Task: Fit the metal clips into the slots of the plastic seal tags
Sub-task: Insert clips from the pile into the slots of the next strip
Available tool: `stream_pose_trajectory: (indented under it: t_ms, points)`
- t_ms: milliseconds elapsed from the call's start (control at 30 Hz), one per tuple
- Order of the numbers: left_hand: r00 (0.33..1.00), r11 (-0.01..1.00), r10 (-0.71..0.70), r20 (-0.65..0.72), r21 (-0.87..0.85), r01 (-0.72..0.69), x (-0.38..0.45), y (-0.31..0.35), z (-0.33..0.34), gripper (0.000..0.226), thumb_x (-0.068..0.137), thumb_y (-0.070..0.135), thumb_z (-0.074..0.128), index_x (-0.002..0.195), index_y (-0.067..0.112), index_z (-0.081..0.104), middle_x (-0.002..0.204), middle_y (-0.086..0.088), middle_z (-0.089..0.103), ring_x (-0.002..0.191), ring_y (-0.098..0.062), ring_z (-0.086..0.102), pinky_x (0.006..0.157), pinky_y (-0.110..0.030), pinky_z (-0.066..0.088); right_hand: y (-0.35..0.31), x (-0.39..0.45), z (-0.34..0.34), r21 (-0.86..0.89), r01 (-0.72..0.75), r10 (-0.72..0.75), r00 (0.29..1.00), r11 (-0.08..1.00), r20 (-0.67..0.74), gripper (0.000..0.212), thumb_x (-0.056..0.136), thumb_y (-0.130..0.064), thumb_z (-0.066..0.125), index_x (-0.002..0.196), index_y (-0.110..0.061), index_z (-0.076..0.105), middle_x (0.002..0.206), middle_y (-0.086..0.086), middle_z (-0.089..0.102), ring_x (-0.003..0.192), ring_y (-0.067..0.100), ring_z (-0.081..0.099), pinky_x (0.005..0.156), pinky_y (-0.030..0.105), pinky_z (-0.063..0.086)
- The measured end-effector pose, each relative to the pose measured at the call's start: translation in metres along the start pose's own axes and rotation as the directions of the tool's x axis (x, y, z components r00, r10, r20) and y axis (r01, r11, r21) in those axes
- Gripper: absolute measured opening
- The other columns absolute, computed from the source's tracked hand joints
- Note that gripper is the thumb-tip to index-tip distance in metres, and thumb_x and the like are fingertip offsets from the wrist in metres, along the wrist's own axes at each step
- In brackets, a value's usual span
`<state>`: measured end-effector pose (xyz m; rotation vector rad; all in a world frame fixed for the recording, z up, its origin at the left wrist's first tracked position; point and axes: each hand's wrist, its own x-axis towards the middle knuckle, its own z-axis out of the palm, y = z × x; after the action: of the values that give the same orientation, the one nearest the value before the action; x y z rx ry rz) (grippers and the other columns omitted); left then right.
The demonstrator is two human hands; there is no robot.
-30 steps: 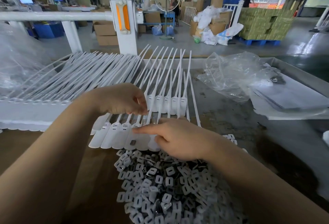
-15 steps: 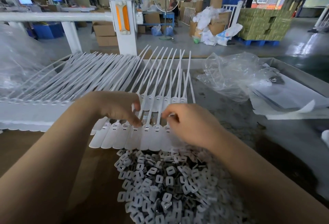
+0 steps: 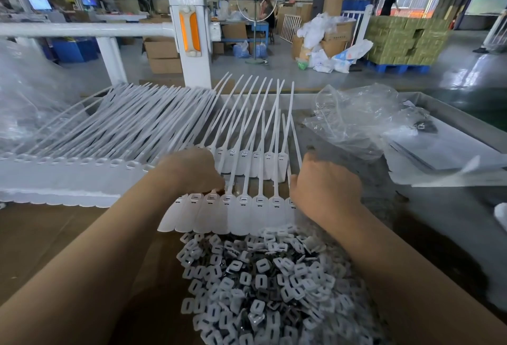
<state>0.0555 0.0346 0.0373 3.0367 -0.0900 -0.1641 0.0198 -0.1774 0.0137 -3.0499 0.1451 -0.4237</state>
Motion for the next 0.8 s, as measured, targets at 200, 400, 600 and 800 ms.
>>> stream_pose_trajectory:
  t_ms: [200,400,600,800]
  points:
    - [0.986,0.999,-0.024,-0.162,0.027,0.029,-0.006,0.015,-0.002,0.04,0.084,0.042,0.057,0.058,0.013,0.05,0.062,-0.001,0.053,0.056,-0.017,0.051,0.054,-0.026,0.035,0.003,0.003,0.004,-0.004,0.022,-0.022,1.0,1.0,-0.013,0.03,0.095,-0.031,0.054,0.116,-0.012,0.047,0.058,-0.006,0.049,0.046,0.01,0.045,0.041,0.022,0.028]
    - [0.922,0.996,-0.007,-0.387,0.075,0.039,-0.016,0.027,-0.015,0.039,0.081,0.043,0.058,0.056,0.017,0.046,0.057,0.002,0.05,0.05,-0.013,0.045,0.047,-0.023,0.026,0.007,0.006,0.003,0.047,-0.004,0.007,0.997,0.999,-0.078,0.044,0.099,-0.034,0.047,0.134,-0.006,0.045,0.059,-0.005,0.048,0.049,0.011,0.045,0.042,0.024,0.026]
    - [0.895,0.995,0.01,-0.445,0.091,0.035,-0.02,0.026,-0.024,0.035,0.079,0.04,0.06,0.056,0.015,0.051,0.059,0.001,0.053,0.052,-0.015,0.048,0.048,-0.022,0.025,0.014,0.014,-0.009,0.432,-0.132,0.114,0.991,0.892,0.068,0.022,0.096,-0.022,0.046,0.115,-0.011,0.049,0.08,0.01,0.065,0.061,0.022,0.06,0.048,0.031,0.041]
    - [0.953,0.992,0.026,-0.301,0.127,0.013,-0.018,0.026,-0.015,0.041,0.084,0.042,0.058,0.057,0.017,0.041,0.06,0.003,0.047,0.051,-0.013,0.043,0.049,-0.023,0.029,0.015,0.019,-0.012,0.628,-0.257,0.16,0.965,0.735,0.207,0.04,0.081,-0.005,0.05,0.119,0.006,0.058,0.106,0.028,0.068,0.083,0.042,0.067,0.078,0.055,0.055]
